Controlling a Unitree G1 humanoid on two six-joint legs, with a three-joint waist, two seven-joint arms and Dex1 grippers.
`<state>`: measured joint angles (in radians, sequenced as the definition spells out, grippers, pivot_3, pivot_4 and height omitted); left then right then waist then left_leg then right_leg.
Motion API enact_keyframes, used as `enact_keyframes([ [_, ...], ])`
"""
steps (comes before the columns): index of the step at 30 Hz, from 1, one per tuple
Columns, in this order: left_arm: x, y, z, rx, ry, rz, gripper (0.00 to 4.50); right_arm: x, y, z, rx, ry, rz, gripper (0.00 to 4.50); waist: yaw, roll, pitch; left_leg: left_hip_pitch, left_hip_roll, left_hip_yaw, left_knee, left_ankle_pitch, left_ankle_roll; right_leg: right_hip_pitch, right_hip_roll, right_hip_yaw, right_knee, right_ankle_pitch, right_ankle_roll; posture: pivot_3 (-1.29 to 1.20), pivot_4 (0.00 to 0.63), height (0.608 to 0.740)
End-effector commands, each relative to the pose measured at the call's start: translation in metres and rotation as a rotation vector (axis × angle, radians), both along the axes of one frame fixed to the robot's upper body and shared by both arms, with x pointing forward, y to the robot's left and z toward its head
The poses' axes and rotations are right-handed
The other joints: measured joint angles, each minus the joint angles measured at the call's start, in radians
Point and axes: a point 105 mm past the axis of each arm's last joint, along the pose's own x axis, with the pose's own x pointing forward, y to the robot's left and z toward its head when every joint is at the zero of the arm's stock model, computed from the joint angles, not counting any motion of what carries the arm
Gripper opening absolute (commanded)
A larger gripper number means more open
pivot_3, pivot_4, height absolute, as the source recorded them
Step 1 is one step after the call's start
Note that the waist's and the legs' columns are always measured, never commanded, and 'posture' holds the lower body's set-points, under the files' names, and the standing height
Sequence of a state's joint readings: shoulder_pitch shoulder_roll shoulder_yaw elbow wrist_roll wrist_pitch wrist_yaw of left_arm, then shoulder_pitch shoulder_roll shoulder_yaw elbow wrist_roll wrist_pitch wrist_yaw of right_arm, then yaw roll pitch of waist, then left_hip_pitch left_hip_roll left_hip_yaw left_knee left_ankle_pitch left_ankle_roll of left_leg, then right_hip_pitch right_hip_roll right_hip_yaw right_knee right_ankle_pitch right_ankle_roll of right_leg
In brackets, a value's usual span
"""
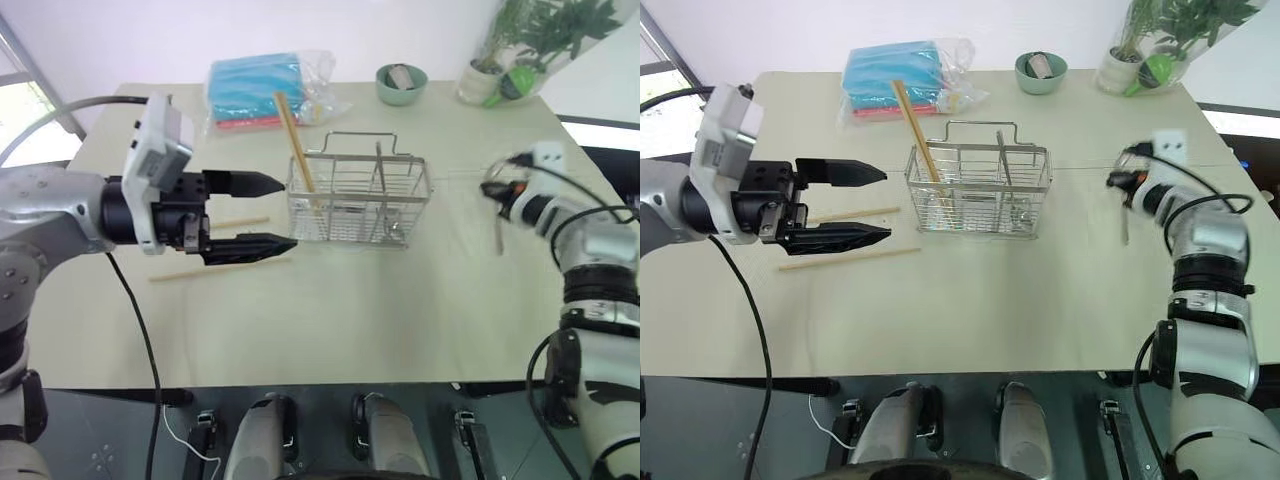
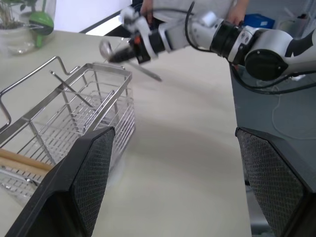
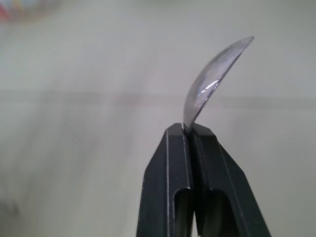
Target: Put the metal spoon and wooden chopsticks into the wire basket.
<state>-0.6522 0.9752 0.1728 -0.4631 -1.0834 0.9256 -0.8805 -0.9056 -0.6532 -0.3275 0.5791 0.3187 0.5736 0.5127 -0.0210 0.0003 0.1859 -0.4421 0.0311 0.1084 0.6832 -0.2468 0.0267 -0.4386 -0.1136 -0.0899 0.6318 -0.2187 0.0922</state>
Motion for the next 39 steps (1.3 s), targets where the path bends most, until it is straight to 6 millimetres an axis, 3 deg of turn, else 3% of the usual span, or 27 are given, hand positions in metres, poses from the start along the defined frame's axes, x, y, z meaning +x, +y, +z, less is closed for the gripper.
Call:
enact_keyframes([
  [1, 0.002, 0.003, 0.015, -0.026, -0.074, 0.023, 4.11, -0.021, 0.035, 0.104, 0.071, -0.359, 0.15, 0.02, -0.002, 0.0, 0.0, 0.0, 0.0, 0.0, 0.0, 0.0, 0.0, -0.001, 0.001, 0.001, 0.001, 0.0, 0.0, 0.0, 0.15, 0.715],
  [5, 0.007, 0.004, 0.018, -0.035, -0.082, 0.031, 4.11, -0.036, 0.084, 0.137, 0.19, -0.491, 0.305, 0.02, 0.005, -0.001, -0.001, 0.0, 0.002, -0.001, -0.001, 0.001, -0.002, -0.001, 0.005, 0.001, 0.001, 0.0, -0.001, 0.0, 0.15, 0.715],
  [9, 0.009, 0.002, 0.018, -0.037, -0.088, 0.026, 4.11, -0.041, 0.109, 0.141, 0.234, -0.53, 0.362, 0.02, 0.013, -0.001, -0.001, 0.0, 0.002, -0.001, 0.0, 0.001, -0.002, 0.0, 0.003, 0.001, 0.001, 0.0, -0.001, 0.0, 0.15, 0.715],
  [12, 0.008, -0.001, 0.021, -0.043, -0.101, 0.017, 4.11, -0.033, 0.128, 0.12, 0.251, -0.511, 0.38, 0.02, 0.016, -0.002, -0.001, -0.001, 0.001, -0.001, 0.0, 0.001, -0.001, 0.0, 0.001, 0.0, 0.001, 0.0, -0.001, 0.0, 0.15, 0.715],
  [19, 0.007, 0.001, 0.026, -0.048, -0.111, 0.026, 4.11, -0.025, 0.137, 0.083, 0.266, -0.447, 0.372, 0.02, 0.006, -0.001, -0.001, -0.001, 0.001, 0.0, 0.0, 0.0, -0.001, 0.0, 0.001, 0.0, 0.001, 0.0, -0.001, 0.0, 0.15, 0.715],
  [28, 0.007, 0.002, 0.027, -0.051, -0.114, 0.032, 4.11, -0.023, 0.143, 0.06, 0.272, -0.443, 0.342, 0.02, 0.005, -0.001, -0.001, -0.001, 0.001, 0.0, 0.0, 0.0, -0.001, -0.001, 0.001, 0.001, 0.002, 0.0, -0.001, 0.0, 0.15, 0.715],
  [32, 0.008, 0.002, 0.03, -0.057, -0.118, 0.034, 4.11, -0.02, 0.138, 0.054, 0.268, -0.437, 0.311, 1.42, 0.007, -0.001, -0.001, -0.001, 0.001, -0.001, 0.0, 0.0, -0.001, -0.001, 0.001, 0.001, 0.002, 0.0, -0.001, 0.0, 0.15, 0.715],
  [37, 0.01, 0.003, 0.031, -0.058, -0.119, 0.039, 4.11, -0.022, 0.126, 0.054, 0.225, -0.444, 0.276, 4.09, 0.006, -0.001, -0.001, -0.001, 0.001, -0.001, 0.0, 0.0, -0.001, -0.001, 0.001, 0.001, 0.002, 0.0, -0.001, 0.0, 0.15, 0.715],
  [38, 0.011, 0.003, 0.03, -0.056, -0.117, 0.044, 4.11, -0.023, 0.122, 0.056, 0.216, -0.447, 0.269, 4.47, 0.006, -0.001, -0.001, -0.001, 0.001, -0.001, 0.0, 0.0, -0.001, -0.001, 0.001, 0.001, 0.002, 0.0, -0.001, 0.0, 0.15, 0.715],
  [39, 0.011, 0.004, 0.029, -0.054, -0.117, 0.048, 4.11, -0.023, 0.118, 0.057, 0.209, -0.45, 0.263, 4.47, 0.007, -0.001, -0.001, -0.001, 0.001, -0.001, 0.0, 0.0, -0.001, -0.001, 0.001, 0.001, 0.002, 0.0, -0.001, 0.0, 0.15, 0.715],
])
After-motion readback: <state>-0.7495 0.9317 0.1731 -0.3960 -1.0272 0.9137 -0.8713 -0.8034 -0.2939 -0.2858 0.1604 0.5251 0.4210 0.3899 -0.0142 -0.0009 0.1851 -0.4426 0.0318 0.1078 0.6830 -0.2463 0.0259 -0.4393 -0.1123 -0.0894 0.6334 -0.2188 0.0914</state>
